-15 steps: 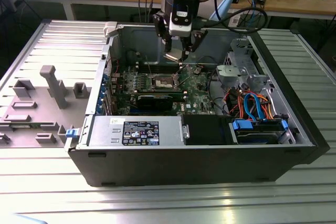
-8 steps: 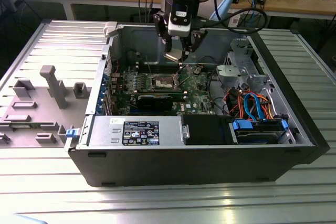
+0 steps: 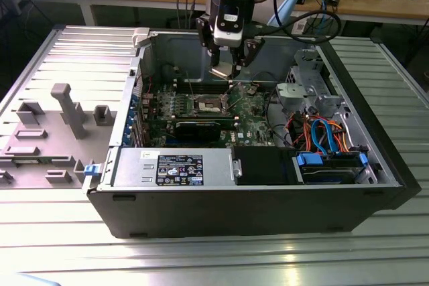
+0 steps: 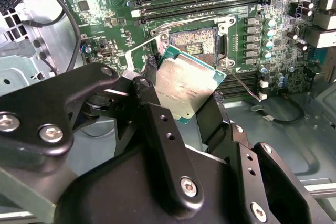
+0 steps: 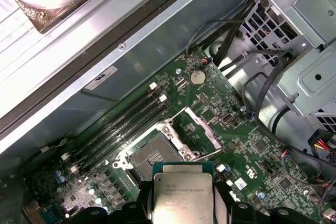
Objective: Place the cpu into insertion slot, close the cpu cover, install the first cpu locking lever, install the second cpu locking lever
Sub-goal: 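Place the cpu into insertion slot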
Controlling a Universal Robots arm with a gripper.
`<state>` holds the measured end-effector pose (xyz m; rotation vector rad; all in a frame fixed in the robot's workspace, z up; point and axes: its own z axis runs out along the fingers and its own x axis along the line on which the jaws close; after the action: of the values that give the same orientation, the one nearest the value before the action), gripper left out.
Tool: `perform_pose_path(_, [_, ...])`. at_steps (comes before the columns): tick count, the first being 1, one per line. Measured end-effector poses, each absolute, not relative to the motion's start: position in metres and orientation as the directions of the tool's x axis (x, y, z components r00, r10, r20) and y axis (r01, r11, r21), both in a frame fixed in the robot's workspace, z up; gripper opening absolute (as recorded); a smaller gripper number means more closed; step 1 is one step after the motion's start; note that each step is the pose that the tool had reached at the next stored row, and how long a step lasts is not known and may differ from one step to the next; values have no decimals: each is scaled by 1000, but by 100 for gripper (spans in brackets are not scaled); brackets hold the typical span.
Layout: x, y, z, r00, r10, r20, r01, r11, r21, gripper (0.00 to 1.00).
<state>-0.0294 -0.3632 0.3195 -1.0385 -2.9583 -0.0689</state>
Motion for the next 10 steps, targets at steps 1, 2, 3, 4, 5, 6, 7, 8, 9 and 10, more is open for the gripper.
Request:
perform_pose_path(1, [-29, -363, 319, -780, 626, 20, 626, 779, 40, 55])
perform_pose_path(2, [-29, -363, 319, -778, 628, 20, 628, 777, 40, 55])
perform_pose_path(3, [-29, -363, 319, -778, 628, 20, 629, 777, 40, 55])
perform_pose_path(4, [-29, -363, 319, -777, 629, 20, 629, 776, 40, 55])
perform_pose_path(5, [-29, -363, 319, -776, 630, 20, 631, 775, 40, 55])
perform_pose_path(6, [-29, -363, 319, -775, 631, 20, 631, 774, 40, 55])
perform_pose_path(7, [-29, -363, 319, -774, 632, 20, 633, 773, 40, 55])
perform_pose_path(8, [-29, -363, 319, -774, 633, 20, 634, 773, 40, 55])
perform_pose_path(9, [-29, -363, 319, -773, 635, 20, 635, 772, 40, 55])
perform_pose_path(10, [-29, -363, 319, -772, 636, 20, 636, 771, 40, 55])
